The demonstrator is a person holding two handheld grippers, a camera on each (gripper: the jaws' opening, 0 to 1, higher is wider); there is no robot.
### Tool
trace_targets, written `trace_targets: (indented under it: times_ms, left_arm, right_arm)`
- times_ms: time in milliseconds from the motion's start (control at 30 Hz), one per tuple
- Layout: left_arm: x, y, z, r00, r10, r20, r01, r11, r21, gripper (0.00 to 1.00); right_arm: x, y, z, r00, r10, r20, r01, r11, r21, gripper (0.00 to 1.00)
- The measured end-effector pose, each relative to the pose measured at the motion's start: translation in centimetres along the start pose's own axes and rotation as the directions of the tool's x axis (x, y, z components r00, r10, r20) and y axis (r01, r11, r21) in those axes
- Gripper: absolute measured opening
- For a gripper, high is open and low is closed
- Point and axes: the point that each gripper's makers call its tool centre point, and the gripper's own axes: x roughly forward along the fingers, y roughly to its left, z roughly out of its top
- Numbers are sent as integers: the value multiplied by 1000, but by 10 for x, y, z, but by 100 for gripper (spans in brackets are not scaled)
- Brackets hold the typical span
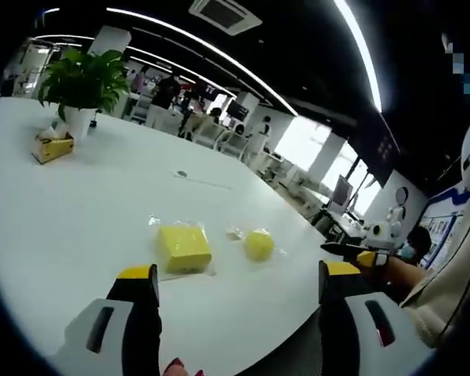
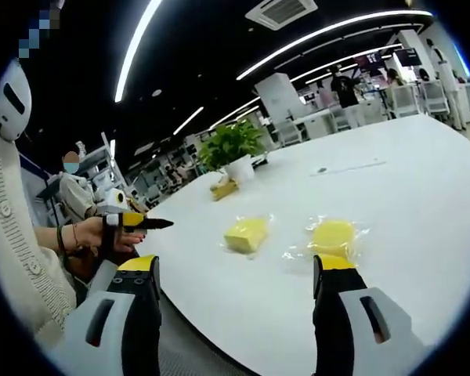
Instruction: Compare the silicone blocks by pressing each to a similar depth, holding the contact briefly, and releasing to observe deformation and rebound differences across the visible hardness samples.
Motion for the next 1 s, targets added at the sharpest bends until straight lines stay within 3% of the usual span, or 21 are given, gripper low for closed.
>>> trace_targets:
  times_ms: [233, 400, 533, 633, 900, 1000]
  left_arm:
    - [28, 16, 15, 999, -39, 19, 40, 995, -89, 77]
    - [49, 40, 13, 999, -31, 15, 33, 992, -125, 75]
    - [65, 66, 10, 1000, -14, 26, 19, 981, -194, 69]
    - [79, 84, 6, 999, -2, 34, 12, 958, -287, 67]
    - [109, 109, 2, 1000, 6, 22, 1, 951, -309, 57]
    - [120, 112, 0, 999, -27, 18, 32, 943, -331, 50]
  right_arm:
    - [6, -4, -3, 1000, 4, -26, -3, 1000, 10, 75]
    - [10, -7, -5, 999, 3, -47, -3, 1000, 18, 74]
    - [13, -10, -7, 998, 3, -63, -1, 1000, 24, 74]
    - [17, -12, -9, 997, 4, -82, -2, 1000, 28, 74]
    - [25, -22, -10, 992, -4, -127, 8, 999, 33, 74]
    - [28, -24, -12, 990, -1, -141, 7, 999, 37, 74]
